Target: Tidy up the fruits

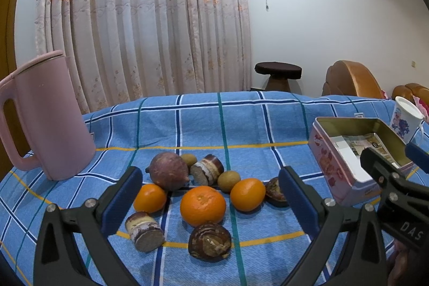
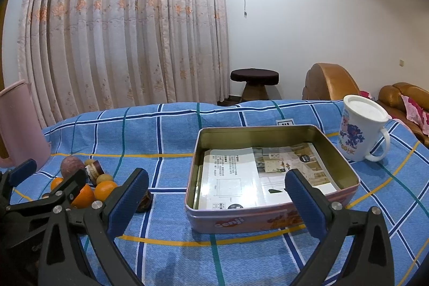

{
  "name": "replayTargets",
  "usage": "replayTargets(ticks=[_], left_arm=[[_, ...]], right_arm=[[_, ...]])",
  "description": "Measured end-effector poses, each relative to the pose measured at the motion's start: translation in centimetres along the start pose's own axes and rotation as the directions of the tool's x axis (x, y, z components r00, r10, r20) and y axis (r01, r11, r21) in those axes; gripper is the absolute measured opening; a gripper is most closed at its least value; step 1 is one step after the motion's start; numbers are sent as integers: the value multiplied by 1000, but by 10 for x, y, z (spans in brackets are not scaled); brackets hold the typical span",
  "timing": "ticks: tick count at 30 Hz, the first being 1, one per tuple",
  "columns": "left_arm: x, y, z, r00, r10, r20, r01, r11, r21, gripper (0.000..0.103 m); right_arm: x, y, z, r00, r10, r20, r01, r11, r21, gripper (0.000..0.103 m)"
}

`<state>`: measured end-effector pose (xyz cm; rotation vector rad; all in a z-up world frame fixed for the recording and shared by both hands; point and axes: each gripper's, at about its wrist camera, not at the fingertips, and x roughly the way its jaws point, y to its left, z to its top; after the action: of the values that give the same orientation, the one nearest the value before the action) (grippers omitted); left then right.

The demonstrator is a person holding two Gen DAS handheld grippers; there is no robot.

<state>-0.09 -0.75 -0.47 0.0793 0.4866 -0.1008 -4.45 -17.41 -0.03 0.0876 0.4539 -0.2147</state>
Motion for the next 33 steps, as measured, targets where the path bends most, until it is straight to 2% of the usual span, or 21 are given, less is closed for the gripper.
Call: replayTargets(ticks=[6, 11, 15, 19, 21, 23, 24, 26, 30, 32, 33], left_arm=[[-1, 0, 0, 1000, -10, -5, 10, 1000, -3, 103], [-3, 7, 1, 1000, -18, -10, 18, 998, 54, 103], [-9, 35, 6, 1000, -30, -3, 31, 996, 84, 103], [-9, 77, 11, 1000, 8, -20, -7, 999, 42, 103], [-7, 95, 14, 999, 30, -43, -30, 1000, 5, 103], [-6, 114, 15, 997, 44, -59, -46, 999, -28, 102], [-6, 120, 15, 997, 49, -64, -51, 998, -37, 102], [-6, 129, 14, 995, 60, -75, -63, 998, -32, 102], [-3, 141, 10, 993, 63, -100, -64, 998, -9, 102], [0, 147, 8, 991, 36, -126, -38, 999, -9, 102], [0, 148, 7, 991, 35, -131, -37, 999, -9, 102]], right_arm=[[2, 0, 1, 1000, -14, -2, 14, 1000, -3, 102], [0, 3, 0, 1000, 3, 8, -2, 1000, -16, 102], [-4, 11, -1, 999, 42, 8, -42, 999, -32, 102], [-6, 21, -2, 992, 124, 1, -124, 991, -47, 101], [-5, 28, -3, 982, 188, -18, -189, 981, -40, 94], [-4, 40, -5, 968, 246, -52, -249, 967, -48, 78], [-3, 44, -6, 962, 262, -71, -266, 962, -54, 73], [2, 60, -11, 940, 317, -123, -326, 943, -64, 57], [12, 104, -27, 869, 416, -267, -449, 890, -74, 56], [15, 120, -31, 854, 420, -308, -468, 878, -99, 56], [18, 132, -34, 839, 425, -339, -485, 868, -111, 56]])
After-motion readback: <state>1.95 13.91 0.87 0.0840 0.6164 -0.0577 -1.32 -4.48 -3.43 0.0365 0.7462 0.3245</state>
